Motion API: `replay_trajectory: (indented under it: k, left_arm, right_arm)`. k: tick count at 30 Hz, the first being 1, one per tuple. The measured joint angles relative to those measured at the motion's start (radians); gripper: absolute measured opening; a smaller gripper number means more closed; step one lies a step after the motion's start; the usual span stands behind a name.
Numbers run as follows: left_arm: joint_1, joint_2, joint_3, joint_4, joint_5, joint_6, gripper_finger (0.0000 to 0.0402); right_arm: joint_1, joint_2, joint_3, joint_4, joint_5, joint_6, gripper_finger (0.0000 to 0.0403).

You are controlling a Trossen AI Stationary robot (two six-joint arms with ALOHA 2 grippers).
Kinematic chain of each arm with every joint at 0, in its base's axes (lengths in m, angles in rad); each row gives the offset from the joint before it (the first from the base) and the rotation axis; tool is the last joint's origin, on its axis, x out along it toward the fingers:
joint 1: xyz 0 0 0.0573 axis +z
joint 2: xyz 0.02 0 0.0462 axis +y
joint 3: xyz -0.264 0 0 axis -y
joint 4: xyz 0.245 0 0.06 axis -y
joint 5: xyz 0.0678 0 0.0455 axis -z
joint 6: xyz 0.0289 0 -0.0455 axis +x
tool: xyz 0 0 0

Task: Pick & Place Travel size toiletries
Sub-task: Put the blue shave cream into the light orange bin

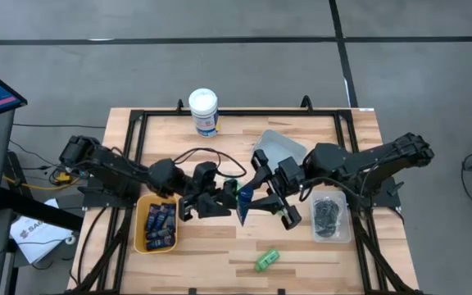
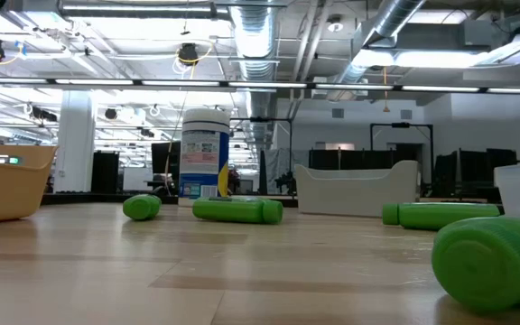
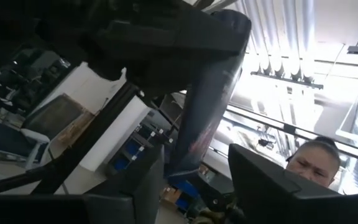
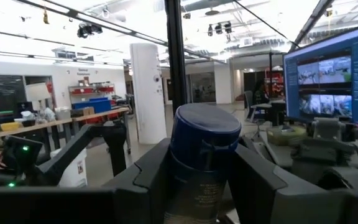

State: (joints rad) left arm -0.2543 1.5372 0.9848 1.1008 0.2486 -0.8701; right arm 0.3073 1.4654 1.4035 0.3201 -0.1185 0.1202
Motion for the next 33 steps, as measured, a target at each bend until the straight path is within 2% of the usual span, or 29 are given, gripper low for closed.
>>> replay_trajectory:
  k: [13, 18, 22, 28, 33]
  left_arm:
    - [0.013, 0.0, 0.0, -0.014, 0.066, -0.054, 0.0095]
    - [0.01, 0.0, 0.0, -0.02, 0.068, -0.062, 0.008]
    - [0.01, 0.0, 0.0, -0.019, 0.034, -0.061, 0.0084]
    - [0.012, -0.001, 0.0, -0.014, 0.02, -0.124, 0.0113]
    - [0.012, -0.01, 0.0, 0.006, 0.002, -0.132, 0.0139]
  right_arm:
    - [-0.01, -0.002, 0.0, -0.006, -0.02, 0.012, 0.0134]
    - [-0.016, -0.011, 0.0, -0.002, -0.019, 0.008, 0.0135]
    - [-0.033, -0.031, 0.0, -0.012, -0.019, -0.032, 0.0136]
    - [-0.065, -0.076, 0.0, -0.054, -0.041, -0.106, 0.0132]
    - [-0.072, -0.12, 0.0, -0.126, -0.042, -0.265, 0.0133]
